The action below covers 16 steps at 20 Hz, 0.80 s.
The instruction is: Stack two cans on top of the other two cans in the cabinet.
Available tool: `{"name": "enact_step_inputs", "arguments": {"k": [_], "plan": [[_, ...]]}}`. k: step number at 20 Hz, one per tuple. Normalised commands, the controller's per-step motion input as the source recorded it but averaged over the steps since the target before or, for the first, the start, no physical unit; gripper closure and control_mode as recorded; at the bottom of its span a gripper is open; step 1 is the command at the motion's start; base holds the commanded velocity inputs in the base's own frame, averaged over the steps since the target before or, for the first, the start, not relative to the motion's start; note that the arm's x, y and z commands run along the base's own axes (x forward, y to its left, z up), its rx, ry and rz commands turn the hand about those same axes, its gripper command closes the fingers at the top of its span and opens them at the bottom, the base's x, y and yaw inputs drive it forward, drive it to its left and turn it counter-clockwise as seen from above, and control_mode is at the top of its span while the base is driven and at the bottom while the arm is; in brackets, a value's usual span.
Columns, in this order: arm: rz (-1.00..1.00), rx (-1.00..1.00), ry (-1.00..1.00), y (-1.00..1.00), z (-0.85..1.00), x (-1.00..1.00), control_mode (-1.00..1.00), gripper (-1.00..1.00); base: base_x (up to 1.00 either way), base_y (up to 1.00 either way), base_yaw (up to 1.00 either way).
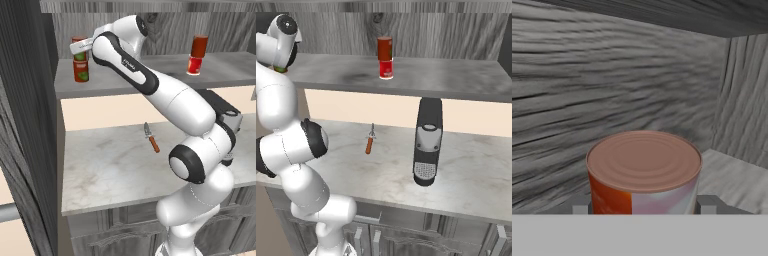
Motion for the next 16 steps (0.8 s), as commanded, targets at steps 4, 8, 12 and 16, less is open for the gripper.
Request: {"name": "enact_step_inputs", "arguments": {"k": [4,8,12,16], "plan": [[0.00,0.00,0.00,0.00,0.00,0.00,-1.00,1.00,0.00,0.00,0.00],[0.00,0.00,0.00,0.00,0.00,0.00,-1.00,1.00,0.00,0.00,0.00],[0.00,0.00,0.00,0.00,0.00,0.00,-1.00,1.00,0.00,0.00,0.00],[0.00,0.00,0.00,0.00,0.00,0.00,-1.00,1.00,0.00,0.00,0.00]]}}
